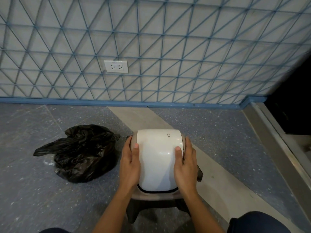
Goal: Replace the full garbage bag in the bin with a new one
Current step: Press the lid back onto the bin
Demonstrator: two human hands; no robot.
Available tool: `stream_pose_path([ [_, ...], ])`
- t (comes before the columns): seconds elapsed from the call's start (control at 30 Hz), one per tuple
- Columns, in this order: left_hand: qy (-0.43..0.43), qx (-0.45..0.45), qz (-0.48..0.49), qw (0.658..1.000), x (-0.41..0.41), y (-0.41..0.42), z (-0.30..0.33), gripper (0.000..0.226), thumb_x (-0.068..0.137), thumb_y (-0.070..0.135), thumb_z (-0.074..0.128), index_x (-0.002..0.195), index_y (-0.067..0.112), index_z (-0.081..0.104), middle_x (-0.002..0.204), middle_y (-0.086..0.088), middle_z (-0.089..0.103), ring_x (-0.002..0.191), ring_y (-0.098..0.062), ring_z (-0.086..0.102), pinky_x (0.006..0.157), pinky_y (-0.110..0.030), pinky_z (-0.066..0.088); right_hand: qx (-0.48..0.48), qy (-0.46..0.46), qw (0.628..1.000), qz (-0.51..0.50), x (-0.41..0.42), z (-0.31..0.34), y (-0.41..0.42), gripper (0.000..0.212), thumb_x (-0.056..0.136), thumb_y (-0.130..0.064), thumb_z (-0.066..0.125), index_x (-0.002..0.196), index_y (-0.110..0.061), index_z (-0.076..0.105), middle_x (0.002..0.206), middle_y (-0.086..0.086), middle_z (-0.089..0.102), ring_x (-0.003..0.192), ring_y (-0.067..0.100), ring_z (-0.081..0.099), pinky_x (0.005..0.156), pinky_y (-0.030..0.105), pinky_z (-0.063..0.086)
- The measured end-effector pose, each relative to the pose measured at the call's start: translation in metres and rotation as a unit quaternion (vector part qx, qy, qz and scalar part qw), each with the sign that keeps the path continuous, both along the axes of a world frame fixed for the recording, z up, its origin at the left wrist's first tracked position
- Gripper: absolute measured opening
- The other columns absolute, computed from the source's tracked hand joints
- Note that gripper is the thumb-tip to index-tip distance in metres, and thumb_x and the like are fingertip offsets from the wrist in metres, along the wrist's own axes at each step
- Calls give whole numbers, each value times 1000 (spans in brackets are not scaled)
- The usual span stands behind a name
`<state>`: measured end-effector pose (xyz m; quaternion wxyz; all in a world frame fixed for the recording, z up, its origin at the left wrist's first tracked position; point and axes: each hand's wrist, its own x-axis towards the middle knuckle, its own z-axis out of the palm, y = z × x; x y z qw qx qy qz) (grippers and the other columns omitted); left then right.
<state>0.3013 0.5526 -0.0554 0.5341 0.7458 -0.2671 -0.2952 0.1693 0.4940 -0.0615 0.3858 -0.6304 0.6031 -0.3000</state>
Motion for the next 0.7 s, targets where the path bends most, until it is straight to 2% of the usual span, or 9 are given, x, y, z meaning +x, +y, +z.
stream_pose_path([
  [0.07,48,-26,9,998,3,3,0,47,97,50,22,137,33,40,142,5,45,131,-10,39,112,-34,29,68,-107,992,-13,-8,4,-1,55,93,-52,22,144,-32,29,146,-5,37,135,15,34,110,33,27],
  [0.13,46,-4,44,998,2,10,-6,49,98,47,22,138,27,43,145,0,43,135,-17,37,114,-37,27,124,-176,976,-37,-16,4,-1,43,100,-40,21,136,-29,43,133,-7,49,129,13,41,102,24,29],
  [0.23,69,44,85,993,-11,25,-17,49,100,38,21,143,19,38,148,-4,39,138,-21,33,116,-38,24,151,-166,973,-51,-25,0,2,42,102,-34,24,135,-23,48,129,-5,54,122,13,46,100,24,30],
  [0.33,79,55,90,991,-22,34,-30,50,101,39,21,146,20,31,152,-5,34,140,-20,29,116,-37,21,195,-172,963,-71,-27,-5,-3,41,102,-31,27,134,-19,49,128,-4,54,117,12,46,100,25,31],
  [0.47,91,68,109,987,-23,34,-37,51,100,40,19,147,23,28,152,-2,33,141,-20,28,116,-36,19,284,-179,936,-102,-28,-30,-17,36,99,-26,34,127,-21,56,127,2,60,112,21,55,101,37,41],
  [0.53,98,70,113,986,-22,33,-39,51,100,41,20,146,23,30,152,-2,34,141,-20,28,116,-37,20,306,-173,931,-102,-28,-42,-17,35,100,-25,33,125,-18,57,125,6,61,104,22,57,93,35,43],
  [0.6,135,76,130,979,-17,32,-40,50,100,41,24,145,23,35,150,-2,38,140,-21,31,116,-37,21,290,-160,936,-118,-30,-40,-13,33,99,-21,35,118,-14,61,116,6,65,98,22,59,85,34,44],
  [0.7,189,114,141,965,-7,31,-26,45,100,35,29,139,20,44,146,-6,43,136,-25,37,113,-39,25,302,-165,928,-145,-34,-10,-6,28,97,-13,40,107,-9,65,97,7,69,86,21,63,68,28,48],
])
